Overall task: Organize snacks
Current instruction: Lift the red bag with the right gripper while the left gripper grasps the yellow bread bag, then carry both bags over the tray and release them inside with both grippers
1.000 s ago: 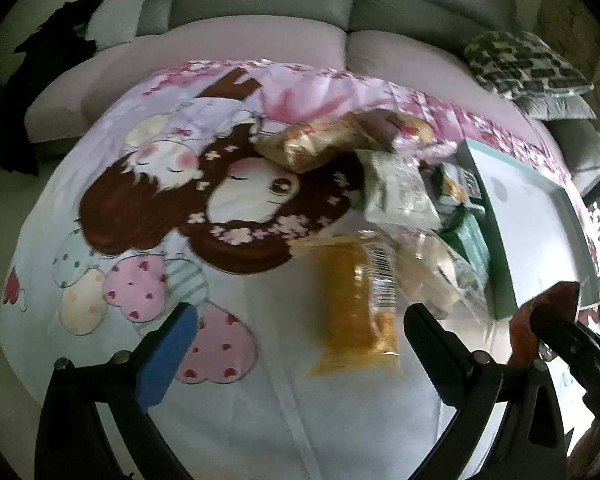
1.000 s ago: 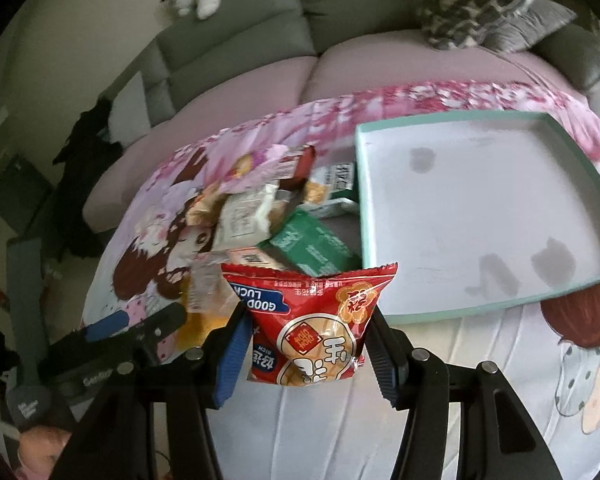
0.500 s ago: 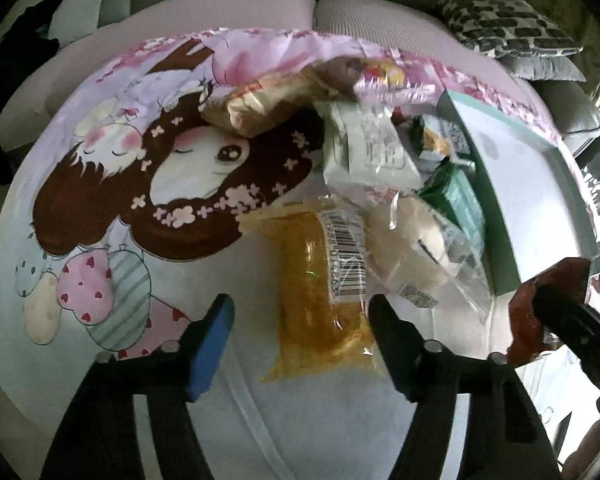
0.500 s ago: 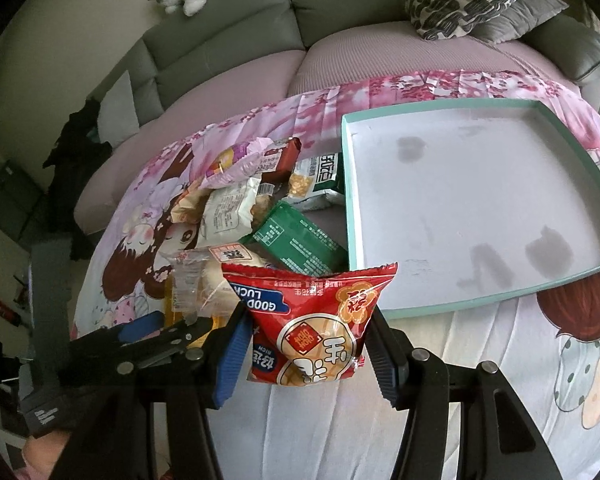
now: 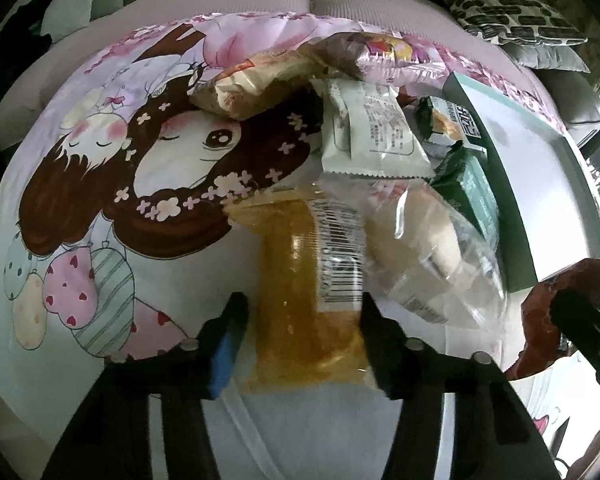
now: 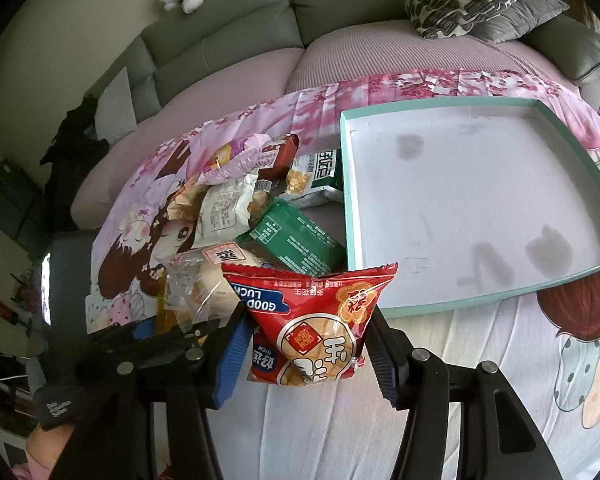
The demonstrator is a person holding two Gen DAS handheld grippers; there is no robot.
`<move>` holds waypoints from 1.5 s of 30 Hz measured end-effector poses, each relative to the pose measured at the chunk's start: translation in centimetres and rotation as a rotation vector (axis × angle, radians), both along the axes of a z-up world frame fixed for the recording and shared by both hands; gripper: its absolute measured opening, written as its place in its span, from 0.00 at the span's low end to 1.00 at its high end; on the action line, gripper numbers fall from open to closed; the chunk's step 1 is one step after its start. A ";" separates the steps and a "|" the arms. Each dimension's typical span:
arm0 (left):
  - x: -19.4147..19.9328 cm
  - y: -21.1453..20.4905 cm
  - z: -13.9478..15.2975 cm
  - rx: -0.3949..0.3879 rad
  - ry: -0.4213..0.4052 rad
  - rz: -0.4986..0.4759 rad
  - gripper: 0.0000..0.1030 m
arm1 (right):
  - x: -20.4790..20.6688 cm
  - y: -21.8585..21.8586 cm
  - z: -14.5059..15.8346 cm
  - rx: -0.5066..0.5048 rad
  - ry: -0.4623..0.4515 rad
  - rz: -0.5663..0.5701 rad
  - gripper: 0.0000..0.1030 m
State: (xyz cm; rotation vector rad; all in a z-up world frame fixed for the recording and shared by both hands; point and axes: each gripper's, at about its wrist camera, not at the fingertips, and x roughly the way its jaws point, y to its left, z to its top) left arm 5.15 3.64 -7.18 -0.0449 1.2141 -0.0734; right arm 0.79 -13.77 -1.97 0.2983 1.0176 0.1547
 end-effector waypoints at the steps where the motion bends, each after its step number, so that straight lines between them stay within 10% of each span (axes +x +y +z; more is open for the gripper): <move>1: 0.0 0.0 0.1 -0.005 0.000 0.000 0.45 | 0.0 0.0 0.0 0.000 0.000 -0.001 0.57; 30: -1.9 3.6 8.2 -0.021 -0.196 0.133 0.42 | 0.4 -1.6 2.7 -0.004 -0.049 -0.060 0.57; 45: 2.4 -6.4 13.6 -0.057 -0.291 -0.141 0.42 | 5.1 -8.5 6.3 -0.128 -0.058 -0.326 0.57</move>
